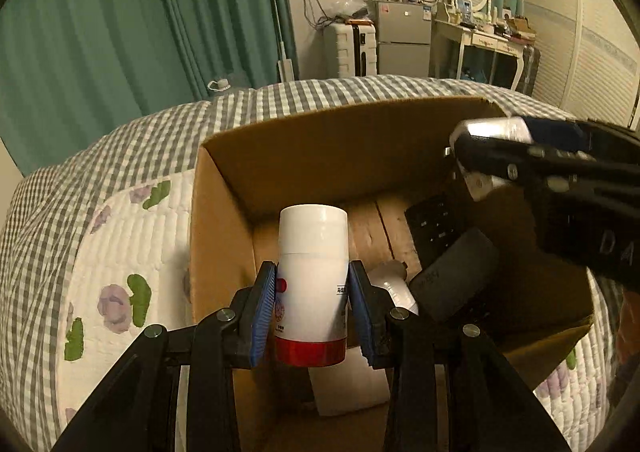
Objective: Organize rigid objects
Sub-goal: 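Place the tube and charger into the box and open both tools, then grasp the pink rose card with the right tool while the left tool grasps the blue earbud case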
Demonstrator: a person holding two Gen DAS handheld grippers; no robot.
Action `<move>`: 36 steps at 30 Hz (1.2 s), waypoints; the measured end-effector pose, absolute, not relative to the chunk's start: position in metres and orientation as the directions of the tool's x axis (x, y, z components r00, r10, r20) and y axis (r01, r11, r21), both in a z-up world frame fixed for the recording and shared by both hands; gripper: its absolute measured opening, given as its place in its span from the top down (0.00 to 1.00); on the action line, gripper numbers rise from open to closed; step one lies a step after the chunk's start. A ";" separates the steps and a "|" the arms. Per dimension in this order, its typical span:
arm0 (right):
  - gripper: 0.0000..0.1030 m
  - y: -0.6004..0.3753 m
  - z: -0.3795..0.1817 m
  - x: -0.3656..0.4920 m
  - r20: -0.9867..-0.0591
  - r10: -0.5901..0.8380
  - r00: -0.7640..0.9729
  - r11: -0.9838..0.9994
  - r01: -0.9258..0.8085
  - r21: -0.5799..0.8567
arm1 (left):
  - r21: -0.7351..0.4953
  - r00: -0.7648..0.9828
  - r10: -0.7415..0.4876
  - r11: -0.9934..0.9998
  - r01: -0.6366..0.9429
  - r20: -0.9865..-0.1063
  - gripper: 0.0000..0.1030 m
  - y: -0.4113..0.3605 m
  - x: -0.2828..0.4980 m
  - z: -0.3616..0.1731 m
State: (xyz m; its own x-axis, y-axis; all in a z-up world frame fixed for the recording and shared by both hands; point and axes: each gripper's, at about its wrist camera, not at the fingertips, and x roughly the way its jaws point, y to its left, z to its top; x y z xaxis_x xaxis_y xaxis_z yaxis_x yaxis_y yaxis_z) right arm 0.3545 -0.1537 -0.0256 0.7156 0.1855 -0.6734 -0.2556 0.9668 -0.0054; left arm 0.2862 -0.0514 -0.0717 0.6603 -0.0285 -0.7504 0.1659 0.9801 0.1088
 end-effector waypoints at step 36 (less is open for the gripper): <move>0.04 -0.126 -0.008 0.149 -0.701 0.084 0.708 0.996 -0.077 0.042 | 0.038 0.749 0.000 0.999 0.033 -0.663 0.14 0.049 0.114 -0.024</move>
